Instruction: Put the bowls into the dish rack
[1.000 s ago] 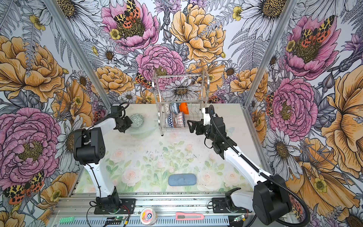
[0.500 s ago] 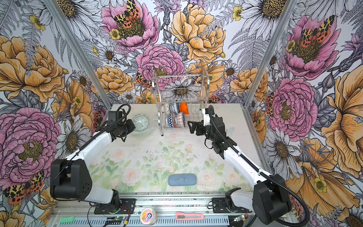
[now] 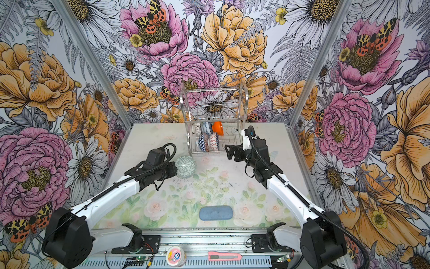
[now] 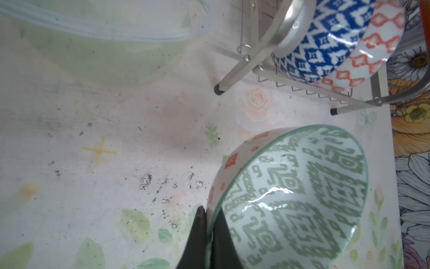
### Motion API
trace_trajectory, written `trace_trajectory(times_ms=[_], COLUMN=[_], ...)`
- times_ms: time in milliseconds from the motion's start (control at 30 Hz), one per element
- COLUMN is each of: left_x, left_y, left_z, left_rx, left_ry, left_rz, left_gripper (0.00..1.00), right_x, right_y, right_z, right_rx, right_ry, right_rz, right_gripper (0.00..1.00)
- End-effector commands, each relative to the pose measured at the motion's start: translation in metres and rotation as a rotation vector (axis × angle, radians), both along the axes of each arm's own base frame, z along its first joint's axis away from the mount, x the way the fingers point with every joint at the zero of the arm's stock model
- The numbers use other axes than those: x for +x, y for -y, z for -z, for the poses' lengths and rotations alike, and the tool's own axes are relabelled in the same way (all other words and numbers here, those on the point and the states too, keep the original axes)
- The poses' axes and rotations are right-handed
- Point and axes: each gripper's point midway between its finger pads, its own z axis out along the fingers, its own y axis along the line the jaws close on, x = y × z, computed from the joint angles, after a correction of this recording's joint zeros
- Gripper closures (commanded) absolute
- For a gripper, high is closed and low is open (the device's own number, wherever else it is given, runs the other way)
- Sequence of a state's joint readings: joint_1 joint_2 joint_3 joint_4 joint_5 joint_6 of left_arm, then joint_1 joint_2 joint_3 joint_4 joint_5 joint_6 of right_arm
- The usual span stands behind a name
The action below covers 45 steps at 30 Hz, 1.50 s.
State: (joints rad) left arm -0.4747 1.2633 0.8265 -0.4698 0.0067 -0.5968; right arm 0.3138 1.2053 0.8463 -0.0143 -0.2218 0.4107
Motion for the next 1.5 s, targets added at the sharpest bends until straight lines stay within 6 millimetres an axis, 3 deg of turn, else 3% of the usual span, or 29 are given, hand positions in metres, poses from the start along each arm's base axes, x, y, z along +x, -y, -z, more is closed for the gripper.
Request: trace_trajectory(times_ms=[0, 200, 367, 633, 667, 900, 1100, 1467], left_x=[0.019, 0.022, 0.025, 0.035, 0.035, 0.041, 0.046, 0.050], left_y=[0.026, 0.085, 0.131, 0.178, 0.183, 0.201, 0.212, 0.212], left_z=[-0.024, -0.005, 0.013, 0.023, 0.036, 0.053, 0.059, 0.026], left_rx=[-0.005, 0.018, 0.042, 0.028, 0.038, 0.042, 0.037, 0.034], left_ry=[0.096, 0.069, 0.032, 0.012, -0.011, -0.049, -0.060, 0.003], left_rz=[0.016, 0.151, 0.254, 0.331, 0.341, 0.370, 0.380, 0.381], left_gripper=[1.00, 1.00, 1.00, 1.00, 1.00, 1.00, 0.99, 0.68], right_x=[0.003, -0.002, -0.009, -0.004, -0.005, -0.016, -0.023, -0.027], right_y=[0.011, 0.038, 0.038, 0.040, 0.040, 0.037, 0.033, 0.033], right_z=[-0.005, -0.002, 0.000, 0.023, 0.024, 0.030, 0.038, 0.048], right_rx=[0.072, 0.156, 0.193, 0.267, 0.260, 0.103, 0.069, 0.016], right_ry=[-0.032, -0.066, -0.085, -0.215, -0.214, -0.187, -0.200, -0.218], right_rz=[0.028, 0.097, 0.060, 0.045, 0.041, 0.039, 0.030, 0.045], right_gripper=[0.00, 0.00, 0.00, 0.01, 0.00, 0.01, 0.01, 0.00])
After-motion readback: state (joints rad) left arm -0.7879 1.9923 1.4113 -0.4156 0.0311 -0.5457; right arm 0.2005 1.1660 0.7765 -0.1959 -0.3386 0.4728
